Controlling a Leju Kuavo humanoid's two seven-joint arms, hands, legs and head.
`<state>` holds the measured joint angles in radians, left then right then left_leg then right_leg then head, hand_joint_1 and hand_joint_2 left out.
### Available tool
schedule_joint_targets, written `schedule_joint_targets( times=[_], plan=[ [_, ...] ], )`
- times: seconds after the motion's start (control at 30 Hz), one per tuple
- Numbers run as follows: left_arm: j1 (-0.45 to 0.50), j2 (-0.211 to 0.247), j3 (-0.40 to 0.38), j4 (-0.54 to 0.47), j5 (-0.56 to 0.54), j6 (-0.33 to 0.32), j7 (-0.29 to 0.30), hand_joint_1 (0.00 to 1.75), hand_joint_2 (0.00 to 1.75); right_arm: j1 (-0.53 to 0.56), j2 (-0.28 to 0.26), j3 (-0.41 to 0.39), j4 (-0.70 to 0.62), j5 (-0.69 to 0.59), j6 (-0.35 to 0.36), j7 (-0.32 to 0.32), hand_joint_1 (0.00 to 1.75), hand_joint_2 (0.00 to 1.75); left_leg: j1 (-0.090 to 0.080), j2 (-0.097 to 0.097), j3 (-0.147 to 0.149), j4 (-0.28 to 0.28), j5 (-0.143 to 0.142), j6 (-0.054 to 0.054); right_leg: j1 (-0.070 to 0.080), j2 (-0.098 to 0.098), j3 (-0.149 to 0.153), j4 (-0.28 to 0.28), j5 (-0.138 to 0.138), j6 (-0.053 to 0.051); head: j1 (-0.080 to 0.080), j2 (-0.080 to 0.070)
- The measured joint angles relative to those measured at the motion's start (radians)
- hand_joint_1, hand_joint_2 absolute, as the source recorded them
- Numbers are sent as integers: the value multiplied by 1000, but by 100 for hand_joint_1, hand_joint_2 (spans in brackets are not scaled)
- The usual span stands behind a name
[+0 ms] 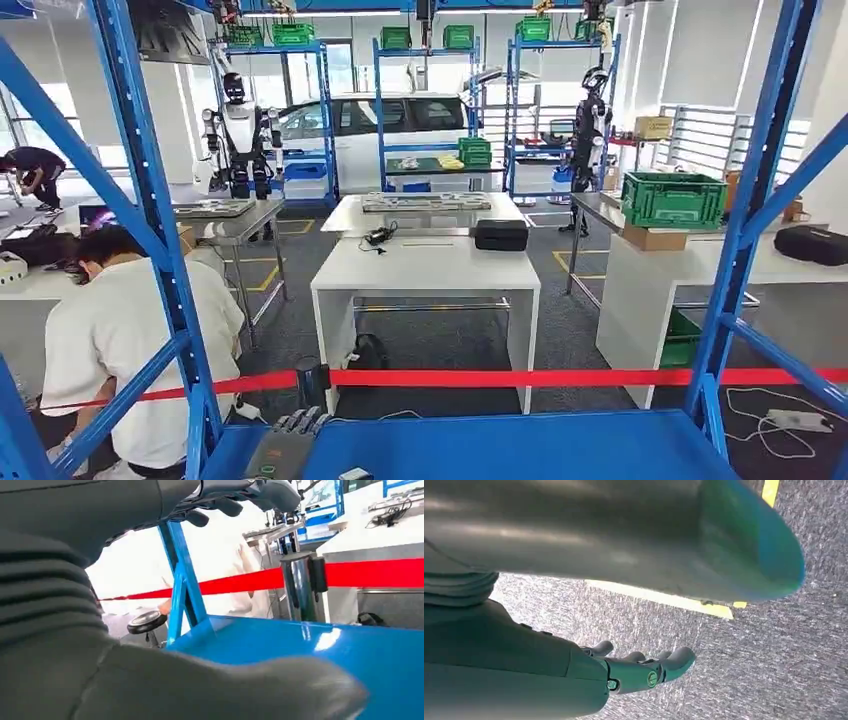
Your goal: Take the parts from the cabinet and place them on the table.
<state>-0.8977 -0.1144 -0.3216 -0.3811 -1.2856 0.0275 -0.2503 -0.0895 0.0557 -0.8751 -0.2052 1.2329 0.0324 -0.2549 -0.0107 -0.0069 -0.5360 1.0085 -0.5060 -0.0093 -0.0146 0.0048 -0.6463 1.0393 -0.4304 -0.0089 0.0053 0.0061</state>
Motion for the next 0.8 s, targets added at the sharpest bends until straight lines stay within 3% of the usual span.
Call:
schedule_joint_targets(
  times=[0.23,0.63,0.8],
  plan=[
    [69,21,0,9,10,38,-28,0,0,11,0,-19,0,-12,-13,-5,0,0,0,0,4,0,-1,1,0,0,4,-3,0,0,0,0],
    [174,63,0,8,33,42,-40,0,0,21,0,-35,0,-19,-13,-4,0,0,0,0,5,0,-3,2,0,0,7,-4,-1,1,0,0],
    [215,86,0,-11,51,79,-56,0,0,23,0,-47,0,-21,-13,-1,0,0,0,0,6,0,-3,2,0,0,8,-5,-1,1,0,0]
  ],
)
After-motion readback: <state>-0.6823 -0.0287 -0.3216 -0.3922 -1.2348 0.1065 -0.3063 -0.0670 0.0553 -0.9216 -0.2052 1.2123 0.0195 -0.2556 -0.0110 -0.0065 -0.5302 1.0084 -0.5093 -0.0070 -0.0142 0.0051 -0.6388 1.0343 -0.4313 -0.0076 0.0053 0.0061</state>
